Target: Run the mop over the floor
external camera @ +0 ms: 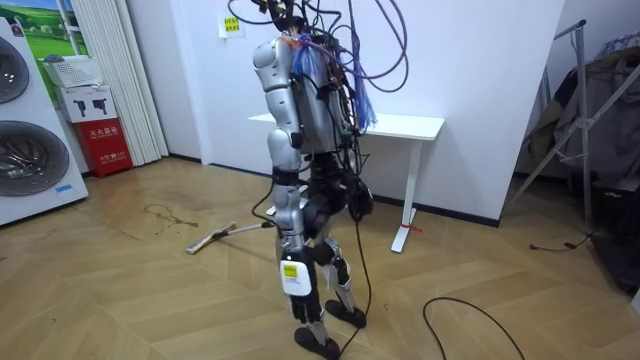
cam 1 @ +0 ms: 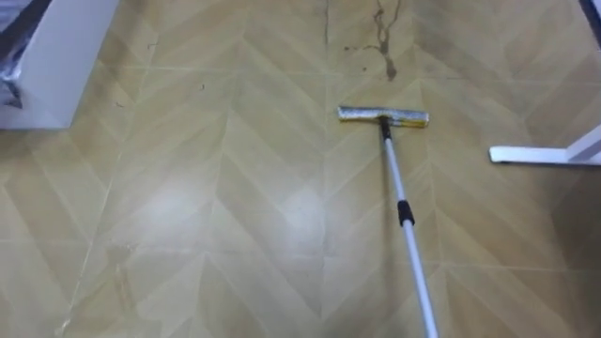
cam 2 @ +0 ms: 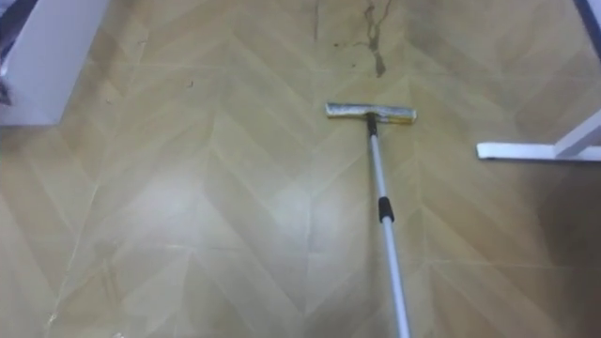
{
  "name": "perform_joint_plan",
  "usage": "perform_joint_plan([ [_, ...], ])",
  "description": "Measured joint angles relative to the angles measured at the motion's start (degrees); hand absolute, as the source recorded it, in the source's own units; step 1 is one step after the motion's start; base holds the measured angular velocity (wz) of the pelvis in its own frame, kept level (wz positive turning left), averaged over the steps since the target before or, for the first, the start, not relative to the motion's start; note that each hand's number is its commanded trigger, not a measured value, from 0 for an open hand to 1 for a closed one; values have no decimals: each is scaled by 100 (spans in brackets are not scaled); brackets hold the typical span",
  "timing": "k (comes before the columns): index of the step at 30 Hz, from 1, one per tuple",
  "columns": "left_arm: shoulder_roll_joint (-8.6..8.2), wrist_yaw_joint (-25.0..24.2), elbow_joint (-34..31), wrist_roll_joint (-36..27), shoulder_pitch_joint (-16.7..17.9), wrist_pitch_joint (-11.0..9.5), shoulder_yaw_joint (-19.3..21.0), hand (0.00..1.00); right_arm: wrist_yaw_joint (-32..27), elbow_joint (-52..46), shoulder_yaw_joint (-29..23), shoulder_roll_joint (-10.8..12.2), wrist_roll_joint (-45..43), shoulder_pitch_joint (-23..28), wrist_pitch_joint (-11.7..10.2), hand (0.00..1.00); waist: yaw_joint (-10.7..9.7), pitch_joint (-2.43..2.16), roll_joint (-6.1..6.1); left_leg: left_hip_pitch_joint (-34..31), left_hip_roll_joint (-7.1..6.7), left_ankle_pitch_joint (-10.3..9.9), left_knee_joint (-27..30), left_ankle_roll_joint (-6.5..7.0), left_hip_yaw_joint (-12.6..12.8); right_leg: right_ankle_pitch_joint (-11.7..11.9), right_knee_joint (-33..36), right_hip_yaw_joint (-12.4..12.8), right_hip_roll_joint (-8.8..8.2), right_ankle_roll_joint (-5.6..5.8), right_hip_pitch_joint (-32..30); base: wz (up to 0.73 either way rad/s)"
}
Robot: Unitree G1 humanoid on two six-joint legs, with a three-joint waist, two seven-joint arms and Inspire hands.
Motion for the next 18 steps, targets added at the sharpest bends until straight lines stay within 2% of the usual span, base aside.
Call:
perform_joint_plan([
  [1, 0, 1, 0, -2, -2, -3, 0, 0, -1, 2, 10, -9, 16, 0, 0, 100, -4, -1, -1, -93, -23, -7, 76, -12, 3, -65, 90, -6, -41, 2, -84, 12],
  [4, 5, 4, 9, -12, 8, -10, -6, 0, 2, 48, 18, -76, 116, 0, -2, 100, -10, -5, 60, -408, -46, -63, 455, -87, 3, -280, 506, -54, -140, -88, -351, 16],
  [6, 4, 34, 12, -141, 15, -13, -5, 0, -14, 163, 78, -133, 233, -41, -2, 100, 56, -42, 126, -563, -40, -104, 741, -155, -40, -385, 796, -149, -156, -179, -445, 15],
  [9, 13, 56, 12, -227, -3, -8, -4, 0, -34, 444, 110, -206, 302, -265, -2, 100, 169, -54, 136, -826, -39, -153, 1211, -275, 45, -596, 1273, -251, -251, -311, -643, 19],
  [10, 18, 53, 12, -228, 0, -6, -7, 0, -37, 551, 110, -233, 307, -337, -6, 100, 174, -39, 86, -899, -26, -161, 1370, -337, 92, -688, 1385, -275, -280, -379, -691, 27],
  [11, 41, 46, 7, -229, -5, 11, -42, 0, -12, 754, 104, -310, 302, -551, -10, 100, 175, -31, 76, -1107, 59, -98, 1800, -600, 242, -824, 1632, -288, -343, -408, -761, 0],
  [12, 82, 54, 14, -372, 32, 31, -175, 0, 37, 890, 133, -437, 281, -766, 20, 100, 290, 11, 35, -1394, 279, 36, 2546, -783, 515, -999, 1899, -289, -375, -357, -806, -17],
  [13, 113, 55, 14, -503, 32, 35, -257, 0, 68, 914, 175, -514, 259, -868, 42, 100, 353, 13, 31, -1521, 395, 165, 2983, -802, 575, -1067, 2029, -311, -402, -356, -818, -54],
  [14, 169, 58, 46, -737, 58, 20, -356, 0, 116, 916, 223, -670, 207, -1109, 38, 100, 491, 14, 20, -1711, 583, 419, 3431, -762, 641, -1178, 2231, -358, -459, -327, -824, -66],
  [15, 242, 57, 77, -911, 84, -7, -389, 0, 150, 908, 249, -802, 181, -1408, 31, 100, 622, 29, -18, -1797, 726, 585, 3620, -702, 770, -1221, 2336, -356, -474, -303, -829, -58],
  [16, 298, 57, 76, -981, 85, -24, -429, 0, 164, 908, 273, -847, 176, -1582, 30, 100, 635, 37, -67, -1797, 760, 597, 3611, -698, 822, -1223, 2351, -361, -509, -300, -829, -20],
  [17, 424, 52, 68, -1020, 50, -79, -455, 0, 222, 903, 309, -927, 183, -1945, 29, 100, 610, 55, -168, -1796, 752, 561, 3489, -674, 878, -1227, 2359, -356, -551, -291, -835, 28],
  [18, 540, 52, 56, -1006, -30, -139, -455, 0, 283, 875, 309, -1017, 213, -2223, 28, 100, 603, 74, -228, -1796, 753, 398, 3083, -583, 906, -1232, 2351, -344, -533, -273, -836, 45],
])
